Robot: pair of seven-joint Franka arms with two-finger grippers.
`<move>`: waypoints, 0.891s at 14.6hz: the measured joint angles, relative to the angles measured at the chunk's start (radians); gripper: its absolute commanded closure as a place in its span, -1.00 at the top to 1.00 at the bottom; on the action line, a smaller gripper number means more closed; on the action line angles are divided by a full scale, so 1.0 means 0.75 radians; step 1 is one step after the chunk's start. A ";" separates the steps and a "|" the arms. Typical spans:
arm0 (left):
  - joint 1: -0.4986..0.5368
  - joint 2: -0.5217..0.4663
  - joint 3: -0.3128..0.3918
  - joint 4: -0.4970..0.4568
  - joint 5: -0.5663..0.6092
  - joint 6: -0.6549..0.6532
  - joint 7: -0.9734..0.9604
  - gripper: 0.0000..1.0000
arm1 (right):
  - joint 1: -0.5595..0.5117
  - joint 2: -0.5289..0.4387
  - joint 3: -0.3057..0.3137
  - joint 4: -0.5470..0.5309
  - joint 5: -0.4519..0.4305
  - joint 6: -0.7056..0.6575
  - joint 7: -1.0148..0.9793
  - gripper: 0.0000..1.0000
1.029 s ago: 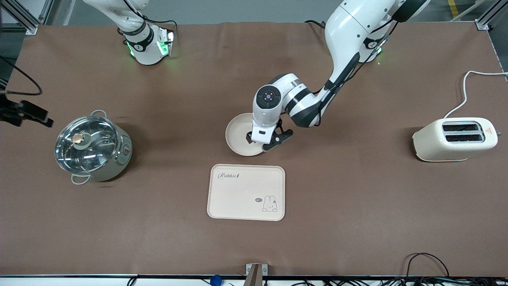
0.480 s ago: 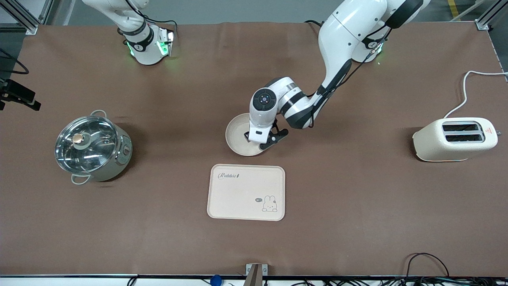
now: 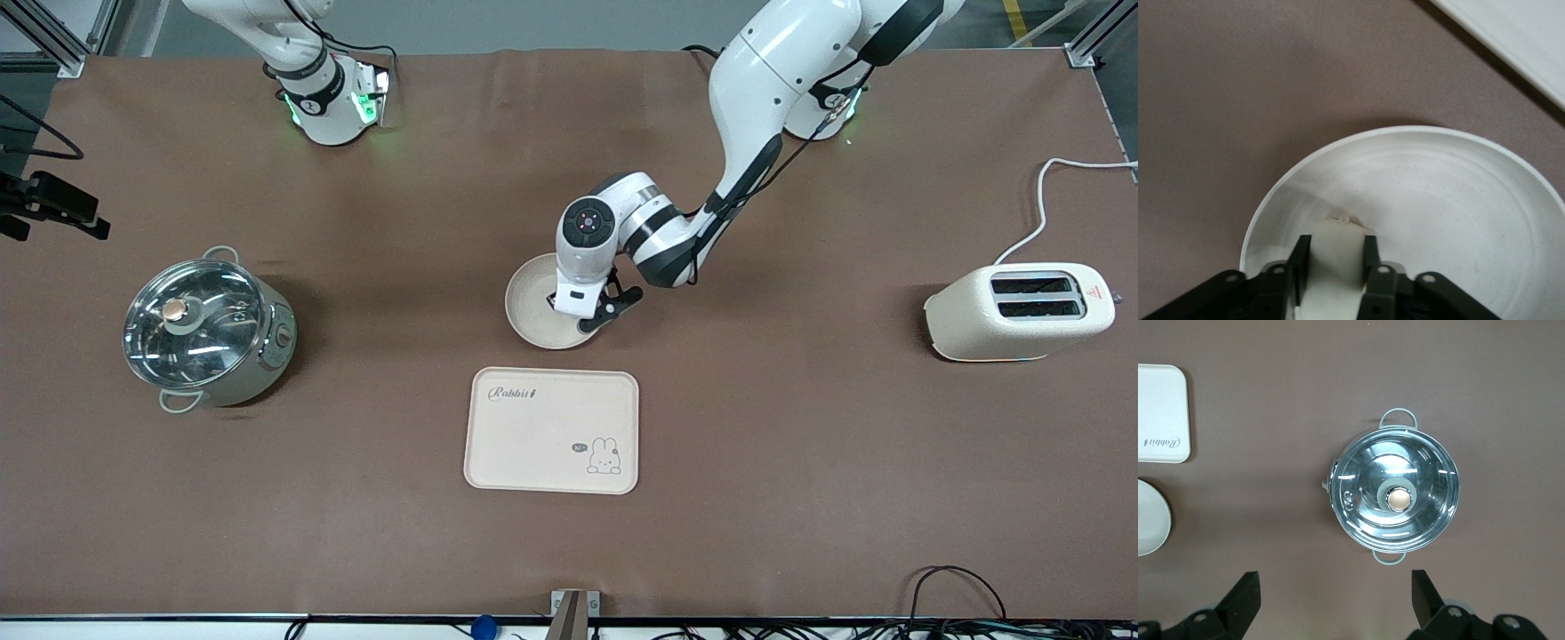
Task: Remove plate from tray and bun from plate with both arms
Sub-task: 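Lift the bun and carry it toward the toaster with the left gripper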
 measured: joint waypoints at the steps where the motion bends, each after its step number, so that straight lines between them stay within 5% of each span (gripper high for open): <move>1: 0.000 0.000 0.000 0.003 0.000 0.000 0.000 -0.64 | 0.008 -0.007 0.001 0.001 0.000 -0.005 0.000 1.00; 7: 0.072 -0.089 0.005 0.036 0.005 -0.040 0.012 -0.64 | 0.026 -0.049 -0.007 0.003 -0.004 -0.039 0.013 1.00; 13: 0.368 -0.252 0.010 0.039 0.007 -0.232 0.328 -0.62 | 0.029 -0.049 -0.003 -0.006 -0.004 -0.066 0.013 1.00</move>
